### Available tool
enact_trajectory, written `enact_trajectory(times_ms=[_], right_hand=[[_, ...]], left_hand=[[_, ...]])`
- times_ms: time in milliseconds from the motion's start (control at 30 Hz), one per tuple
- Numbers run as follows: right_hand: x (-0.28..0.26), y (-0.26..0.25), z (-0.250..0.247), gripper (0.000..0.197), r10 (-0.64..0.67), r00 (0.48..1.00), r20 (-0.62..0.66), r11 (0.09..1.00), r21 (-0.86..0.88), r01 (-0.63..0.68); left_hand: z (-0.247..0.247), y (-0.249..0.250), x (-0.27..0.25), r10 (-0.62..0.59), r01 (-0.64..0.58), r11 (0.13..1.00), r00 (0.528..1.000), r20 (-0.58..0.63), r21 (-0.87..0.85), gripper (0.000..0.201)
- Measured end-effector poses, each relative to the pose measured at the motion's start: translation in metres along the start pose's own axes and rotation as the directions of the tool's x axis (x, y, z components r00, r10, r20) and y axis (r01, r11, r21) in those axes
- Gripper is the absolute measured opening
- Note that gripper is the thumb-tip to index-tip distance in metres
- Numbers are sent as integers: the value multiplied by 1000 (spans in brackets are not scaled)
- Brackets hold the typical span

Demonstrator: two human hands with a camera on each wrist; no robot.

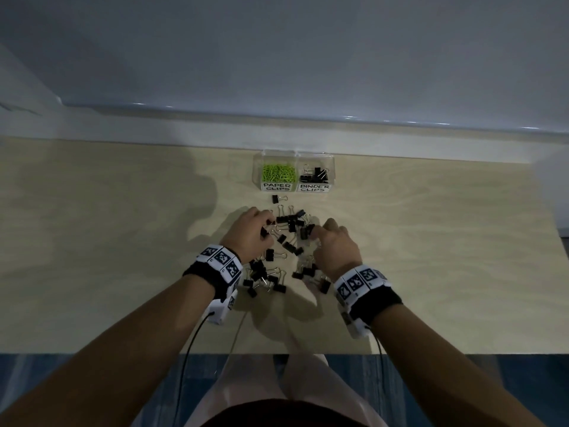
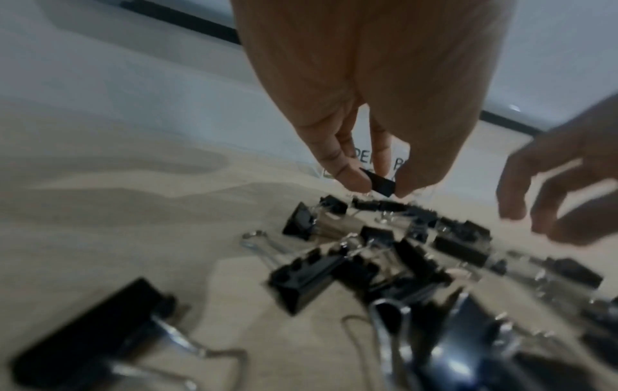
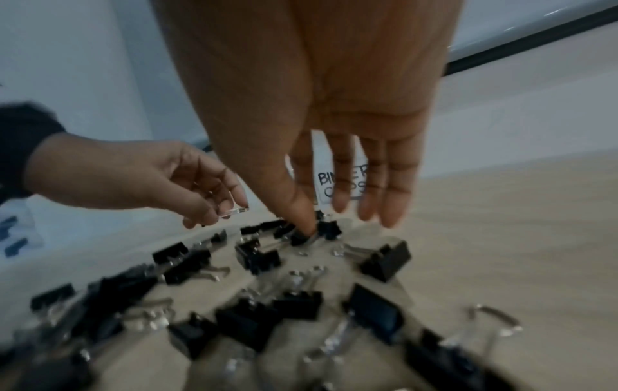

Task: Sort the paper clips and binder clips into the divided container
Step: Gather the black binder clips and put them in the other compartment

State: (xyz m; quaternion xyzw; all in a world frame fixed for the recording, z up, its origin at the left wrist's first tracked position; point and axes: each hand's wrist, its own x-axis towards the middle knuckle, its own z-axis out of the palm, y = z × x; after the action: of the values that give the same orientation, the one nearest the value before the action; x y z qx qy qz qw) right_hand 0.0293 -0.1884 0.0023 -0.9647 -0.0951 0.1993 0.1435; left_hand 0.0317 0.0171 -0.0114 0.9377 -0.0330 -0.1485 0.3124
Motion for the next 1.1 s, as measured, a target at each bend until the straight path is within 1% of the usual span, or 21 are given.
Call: enact_trajectory(times_ms=[67,100,133,200,233,333,400,433,500,567,633,733,833,900,967,1033,1100], right_hand=[[-4,2,4,41,121,992,43,993,-11,-121],[-6,6,6,40,149,987,53,989,-11,-148],[-9,10,8,38,149,987,53,989,-17,-148],[-11,17,12,32,104,994,27,994,-30,-103],[-11,20,12,28,88,996,2,996,-18,-88],[-8,20,6,20,77,995,-66,990,125,-68],[-5,10,4,19,-8,993,-114,975,222,33],[-3,3,6,20,-72,990,-124,966,237,100],[2,-12,14,21,-167,981,-96,956,228,185],[9,-24,21,23,-201,980,-5,967,157,199],[13,-30,26,30,-201,977,70,978,65,197],[15,-35,28,38,-195,975,103,980,-9,197],[16,-38,26,36,-250,963,99,967,-23,254],[16,-38,20,33,-298,953,54,955,8,298],[14,-32,14,25,-298,954,-6,951,83,298],[12,-21,10,21,-232,973,-19,953,198,231],[9,-8,5,17,-119,991,-55,924,360,131]], left_hand=[[1,2,-8,46,-46,998,999,-9,-31,37],[3,1,-13,78,-78,997,997,14,-24,38],[7,0,-17,104,-104,995,993,53,-8,40],[16,-3,-25,126,-135,989,983,131,66,36],[20,-5,-27,131,-148,982,980,147,115,33],[26,-5,-30,129,-156,967,982,140,203,27],[26,-4,-30,111,-144,963,982,151,229,30],[27,-4,-30,100,-138,960,982,161,243,33],[27,-2,-30,74,-119,956,982,173,269,37],[26,1,-30,47,-91,958,985,163,271,36],[26,3,-29,33,-73,960,988,149,271,33],[25,8,-27,20,-64,949,990,142,309,27],[21,12,-22,-13,-51,934,984,175,354,26],[16,13,-17,4,-82,925,979,205,371,24],[10,12,-12,37,-125,924,970,242,361,21],[4,10,-8,69,-160,929,962,265,335,16],[-2,10,-4,73,-137,954,968,239,266,12]])
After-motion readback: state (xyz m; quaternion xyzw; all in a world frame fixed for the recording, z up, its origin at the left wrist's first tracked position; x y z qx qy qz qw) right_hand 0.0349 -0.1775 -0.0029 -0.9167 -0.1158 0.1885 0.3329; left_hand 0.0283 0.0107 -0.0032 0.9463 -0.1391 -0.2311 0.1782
